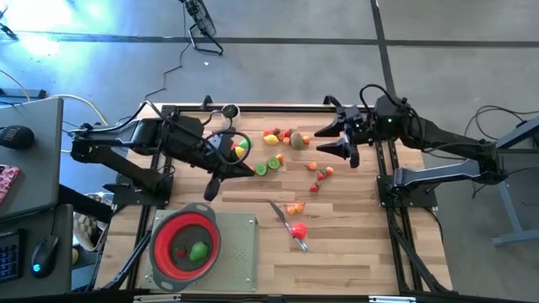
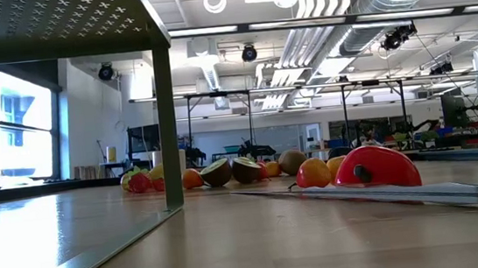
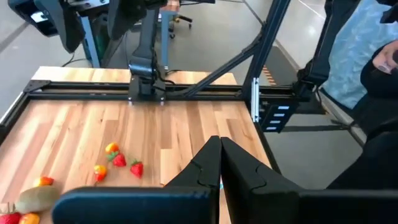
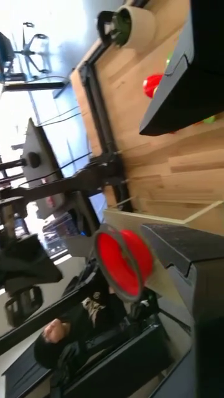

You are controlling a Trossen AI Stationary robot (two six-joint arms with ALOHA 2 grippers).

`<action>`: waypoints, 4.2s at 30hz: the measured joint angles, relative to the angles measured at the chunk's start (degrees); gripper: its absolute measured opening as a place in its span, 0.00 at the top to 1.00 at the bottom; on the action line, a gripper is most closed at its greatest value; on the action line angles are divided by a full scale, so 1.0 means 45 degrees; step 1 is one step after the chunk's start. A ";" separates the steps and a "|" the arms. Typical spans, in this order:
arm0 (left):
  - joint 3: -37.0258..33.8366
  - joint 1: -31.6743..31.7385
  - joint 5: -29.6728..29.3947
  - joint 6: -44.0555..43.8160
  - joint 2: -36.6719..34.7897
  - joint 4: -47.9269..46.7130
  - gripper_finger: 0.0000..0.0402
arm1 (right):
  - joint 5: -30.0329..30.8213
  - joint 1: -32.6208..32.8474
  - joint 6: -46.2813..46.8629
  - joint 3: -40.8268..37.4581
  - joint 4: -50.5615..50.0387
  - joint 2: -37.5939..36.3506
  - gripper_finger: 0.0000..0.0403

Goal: Pick & Place Fruit
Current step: Put the strawberry into the red strainer bowl on the shelf

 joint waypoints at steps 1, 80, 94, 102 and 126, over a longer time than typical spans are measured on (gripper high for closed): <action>0.0000 0.0000 -0.0013 0.0000 0.0000 0.0000 0.99 | 0.0037 0.0075 -0.0005 0.0000 -0.0182 0.0000 0.42; -0.0010 0.0000 -0.0138 -0.0015 0.0369 -0.0606 0.99 | 0.6974 0.3956 0.7698 -0.0010 -0.6993 0.9627 0.34; -0.0010 0.0000 -0.0141 -0.0015 0.0369 -0.0719 0.99 | 0.5916 0.3675 0.4497 -0.0019 -0.6751 0.9870 0.38; -0.0010 0.0000 -0.0143 -0.0015 0.0369 -0.0758 0.99 | 0.5646 0.3589 0.3336 -0.0019 -0.6702 0.9972 0.38; -0.0005 -0.0004 -0.0143 -0.0015 0.0364 -0.0753 0.99 | 0.4963 0.2951 0.1671 -0.0665 -0.5857 0.9967 0.48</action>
